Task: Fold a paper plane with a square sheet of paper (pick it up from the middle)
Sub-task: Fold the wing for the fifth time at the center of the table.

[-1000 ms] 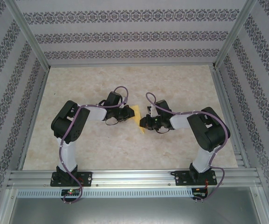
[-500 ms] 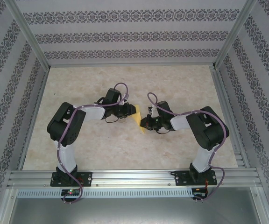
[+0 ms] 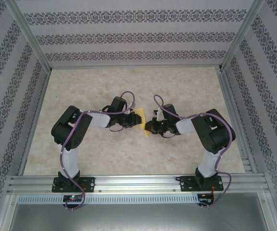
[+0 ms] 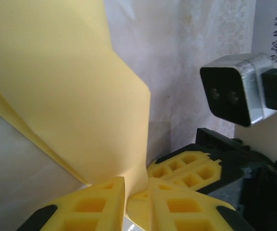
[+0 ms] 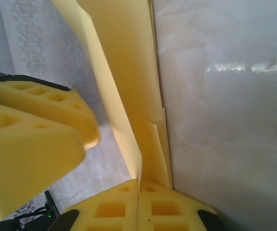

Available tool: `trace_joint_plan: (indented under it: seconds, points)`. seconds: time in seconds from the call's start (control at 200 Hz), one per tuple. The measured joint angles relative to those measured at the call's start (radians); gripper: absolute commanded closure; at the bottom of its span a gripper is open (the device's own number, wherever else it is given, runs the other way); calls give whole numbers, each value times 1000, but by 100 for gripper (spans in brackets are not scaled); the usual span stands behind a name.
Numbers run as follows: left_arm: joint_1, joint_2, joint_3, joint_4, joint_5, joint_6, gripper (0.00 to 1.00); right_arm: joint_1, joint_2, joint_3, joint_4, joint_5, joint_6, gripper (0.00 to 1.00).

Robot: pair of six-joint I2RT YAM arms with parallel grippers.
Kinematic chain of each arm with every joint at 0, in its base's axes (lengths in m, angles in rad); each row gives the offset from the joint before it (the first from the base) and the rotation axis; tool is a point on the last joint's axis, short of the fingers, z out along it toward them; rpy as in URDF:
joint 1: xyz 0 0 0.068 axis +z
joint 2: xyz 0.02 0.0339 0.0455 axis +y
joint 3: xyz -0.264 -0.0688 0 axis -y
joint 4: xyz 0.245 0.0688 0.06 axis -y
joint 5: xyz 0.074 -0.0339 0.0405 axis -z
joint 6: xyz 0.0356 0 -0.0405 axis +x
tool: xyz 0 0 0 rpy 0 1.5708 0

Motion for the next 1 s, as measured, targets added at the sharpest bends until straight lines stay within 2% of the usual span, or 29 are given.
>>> trace_joint_plan:
  seconds: [0.33,0.694,0.859,0.999]
  points:
    - [-9,29,29,-24,-18,13,82,-5,5,3,0,-14,8,94]
    - [-13,37,90,-155,-80,26,84,-6,-12,12,-32,-24,-10,82]
    - [-13,45,111,-189,-80,26,84,-6,-45,10,-106,-5,-36,82]
    - [-13,47,120,-204,-80,26,84,-6,-53,6,-132,3,-51,87]
